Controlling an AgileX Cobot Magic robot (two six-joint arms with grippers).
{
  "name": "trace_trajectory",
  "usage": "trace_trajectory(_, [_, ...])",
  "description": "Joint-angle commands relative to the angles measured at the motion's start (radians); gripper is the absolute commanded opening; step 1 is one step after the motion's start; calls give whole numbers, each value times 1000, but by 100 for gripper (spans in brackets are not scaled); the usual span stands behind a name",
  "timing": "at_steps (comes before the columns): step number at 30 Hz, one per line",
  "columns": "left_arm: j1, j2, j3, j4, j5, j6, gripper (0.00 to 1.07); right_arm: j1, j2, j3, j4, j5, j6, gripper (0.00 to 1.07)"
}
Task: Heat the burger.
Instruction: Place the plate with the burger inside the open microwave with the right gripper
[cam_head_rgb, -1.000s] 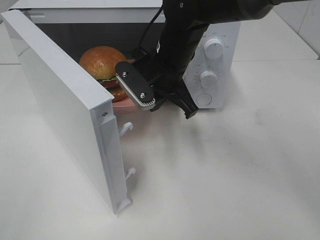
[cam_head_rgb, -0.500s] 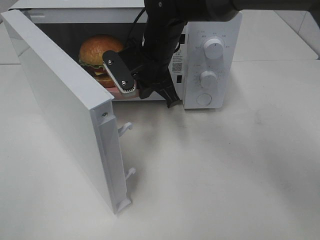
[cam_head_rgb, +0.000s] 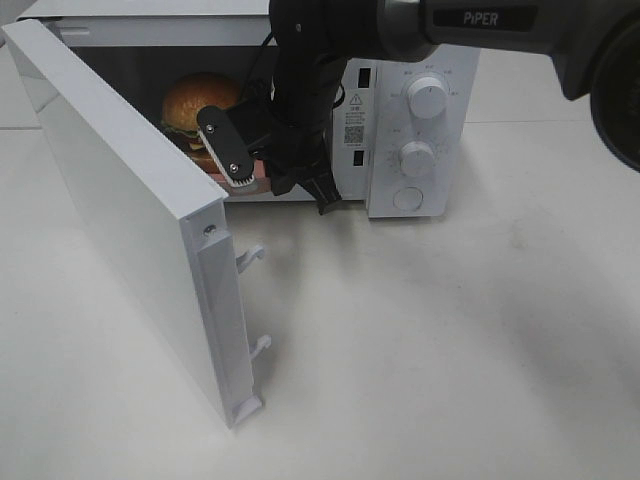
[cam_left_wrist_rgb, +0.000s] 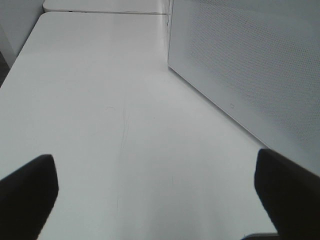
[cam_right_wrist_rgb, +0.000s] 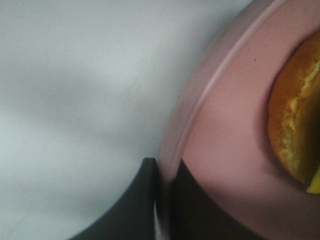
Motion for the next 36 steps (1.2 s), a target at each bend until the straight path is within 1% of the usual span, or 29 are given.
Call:
trace_trajectory(1, [0, -15, 3, -1, -17, 0, 100, 1, 3, -41, -7, -42, 16, 0])
trace_trajectory(3, [0, -15, 3, -1, -17, 0, 100, 1, 33, -79, -23, -44, 52, 0])
trace_trajectory(6, [0, -15, 3, -1, -17, 0, 100, 1, 48, -94, -43, -47, 60, 1])
trace_trajectory(9, [0, -15, 3, -1, -17, 0, 100, 1, 52, -94, -47, -51, 58, 2])
trace_trajectory(11, [0, -15, 3, -1, -17, 0, 100, -2, 69, -102, -68, -75, 78, 5])
trace_trajectory(14, [0, -15, 3, -1, -17, 0, 100, -2, 76, -104, -79, -84, 92, 6])
trace_trajectory(16, [0, -15, 3, -1, -17, 0, 100, -2, 102, -129, -103, -86, 140, 13])
trace_trajectory(19, [0, -15, 3, -1, -17, 0, 100, -2, 111, -136, -103, -99, 145, 15])
trace_trajectory(20, [0, -15, 3, -1, -17, 0, 100, -2, 114, -136, -103, -115, 147, 22])
trace_trajectory(21, [0, -15, 3, -1, -17, 0, 100, -2, 117, -136, -105, -148, 172, 31])
trace_trajectory(22, [0, -15, 3, -1, -17, 0, 100, -2, 117, -136, -105, -148, 172, 31])
trace_trajectory(23, [0, -15, 3, -1, -17, 0, 100, -2, 117, -136, -107, -180, 201, 39])
trace_trajectory(24, [0, -15, 3, -1, -17, 0, 100, -2, 117, -136, -110, -192, 214, 43])
trace_trajectory(25, [0, -15, 3, -1, -17, 0, 100, -2, 117, -136, -110, -192, 214, 43])
trace_trajectory(26, [0, -15, 3, -1, -17, 0, 100, -2, 117, -136, -114, -210, 224, 48])
trace_trajectory(36, [0, -15, 3, -1, -17, 0, 100, -2, 117, -133, -102, -202, 271, 49])
